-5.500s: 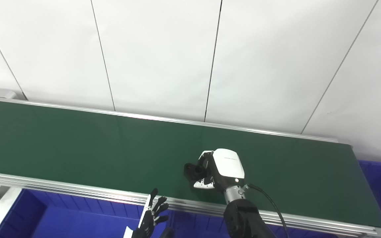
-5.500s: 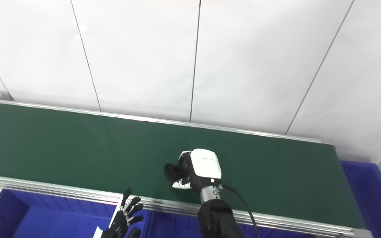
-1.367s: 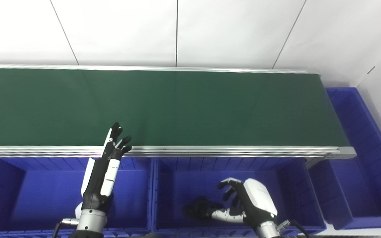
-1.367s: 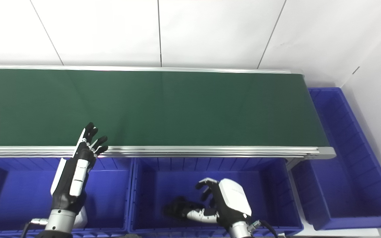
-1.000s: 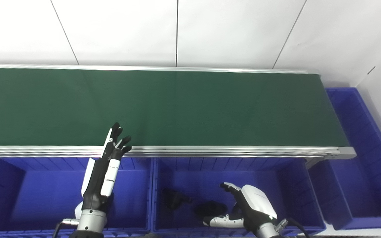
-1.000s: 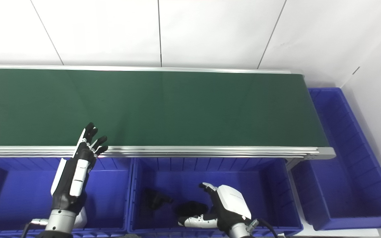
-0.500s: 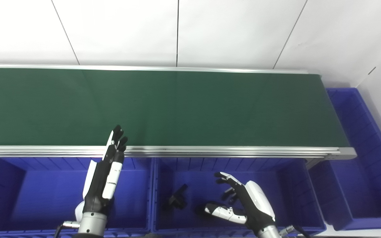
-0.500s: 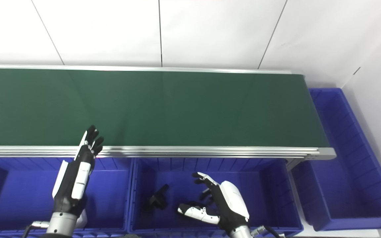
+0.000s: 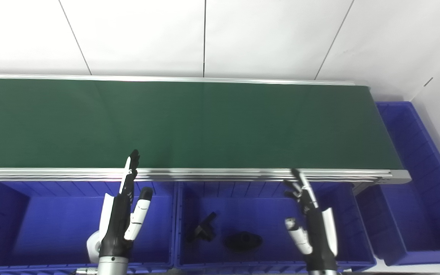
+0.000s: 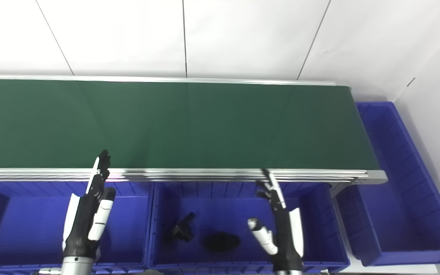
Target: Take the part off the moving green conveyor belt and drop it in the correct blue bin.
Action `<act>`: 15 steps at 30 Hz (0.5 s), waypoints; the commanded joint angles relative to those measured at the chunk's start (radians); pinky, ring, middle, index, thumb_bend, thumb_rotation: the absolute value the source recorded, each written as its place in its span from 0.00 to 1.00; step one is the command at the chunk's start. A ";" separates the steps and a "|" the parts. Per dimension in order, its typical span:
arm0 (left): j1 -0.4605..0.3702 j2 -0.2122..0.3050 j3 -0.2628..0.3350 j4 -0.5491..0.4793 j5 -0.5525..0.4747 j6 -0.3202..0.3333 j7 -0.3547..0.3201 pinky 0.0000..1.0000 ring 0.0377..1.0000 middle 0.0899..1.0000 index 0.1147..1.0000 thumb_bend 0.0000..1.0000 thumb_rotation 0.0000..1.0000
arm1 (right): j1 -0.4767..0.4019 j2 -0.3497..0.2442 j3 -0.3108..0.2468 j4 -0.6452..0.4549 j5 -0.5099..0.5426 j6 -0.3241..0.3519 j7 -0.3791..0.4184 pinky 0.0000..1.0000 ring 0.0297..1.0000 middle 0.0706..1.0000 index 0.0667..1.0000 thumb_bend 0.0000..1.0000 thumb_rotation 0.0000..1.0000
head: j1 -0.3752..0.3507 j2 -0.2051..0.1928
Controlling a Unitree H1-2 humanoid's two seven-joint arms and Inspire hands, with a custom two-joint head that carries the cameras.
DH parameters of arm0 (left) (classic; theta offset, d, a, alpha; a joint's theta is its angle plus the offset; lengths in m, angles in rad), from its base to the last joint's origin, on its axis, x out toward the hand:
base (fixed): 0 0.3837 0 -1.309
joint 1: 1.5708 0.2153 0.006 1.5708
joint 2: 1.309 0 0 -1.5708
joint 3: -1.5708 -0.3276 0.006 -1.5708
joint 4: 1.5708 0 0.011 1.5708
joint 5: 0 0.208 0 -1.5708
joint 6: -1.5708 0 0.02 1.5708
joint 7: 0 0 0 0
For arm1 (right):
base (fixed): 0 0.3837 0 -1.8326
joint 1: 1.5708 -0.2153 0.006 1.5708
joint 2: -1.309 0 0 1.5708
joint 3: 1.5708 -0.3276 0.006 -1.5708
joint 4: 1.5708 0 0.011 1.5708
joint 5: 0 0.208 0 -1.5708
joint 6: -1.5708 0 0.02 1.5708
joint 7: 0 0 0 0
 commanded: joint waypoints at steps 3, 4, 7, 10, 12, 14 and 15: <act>0.011 -0.025 -0.017 0.002 -0.002 -0.076 0.030 1.00 1.00 1.00 1.00 0.53 1.00 | 0.009 -0.010 -0.021 -0.015 0.048 -0.042 0.035 0.93 0.95 1.00 1.00 0.68 1.00 | 0.042 -0.021; 0.012 -0.029 -0.019 0.008 -0.004 -0.082 0.031 1.00 1.00 1.00 1.00 0.54 1.00 | 0.009 -0.014 -0.026 -0.011 0.055 -0.045 0.042 0.93 0.95 1.00 1.00 0.67 1.00 | 0.050 -0.025; 0.014 -0.041 -0.027 0.015 -0.007 -0.084 0.030 1.00 1.00 1.00 1.00 0.64 1.00 | 0.007 -0.029 -0.035 0.004 0.061 -0.056 0.043 0.93 0.95 1.00 1.00 0.66 1.00 | 0.079 -0.037; 0.011 -0.047 -0.037 0.018 -0.026 -0.085 0.024 1.00 1.00 1.00 1.00 0.72 1.00 | 0.004 -0.037 -0.048 0.018 0.035 -0.058 0.027 0.89 0.93 0.99 1.00 0.67 1.00 | 0.083 -0.040; 0.009 -0.044 -0.046 0.018 -0.038 -0.087 0.018 1.00 1.00 1.00 1.00 0.74 1.00 | 0.004 -0.038 -0.056 0.024 0.028 -0.058 0.024 0.87 0.91 0.98 1.00 0.70 1.00 | 0.083 -0.040; 0.008 -0.045 -0.051 0.016 -0.050 -0.082 0.016 1.00 1.00 1.00 1.00 0.76 1.00 | 0.002 -0.044 -0.057 0.030 0.024 -0.058 0.020 0.86 0.90 0.97 1.00 0.70 1.00 | 0.085 -0.039; 0.008 -0.045 -0.053 0.014 -0.053 -0.076 0.016 1.00 1.00 1.00 1.00 0.76 1.00 | 0.001 -0.048 -0.055 0.033 0.023 -0.058 0.018 0.85 0.90 0.97 1.00 0.70 0.99 | 0.087 -0.038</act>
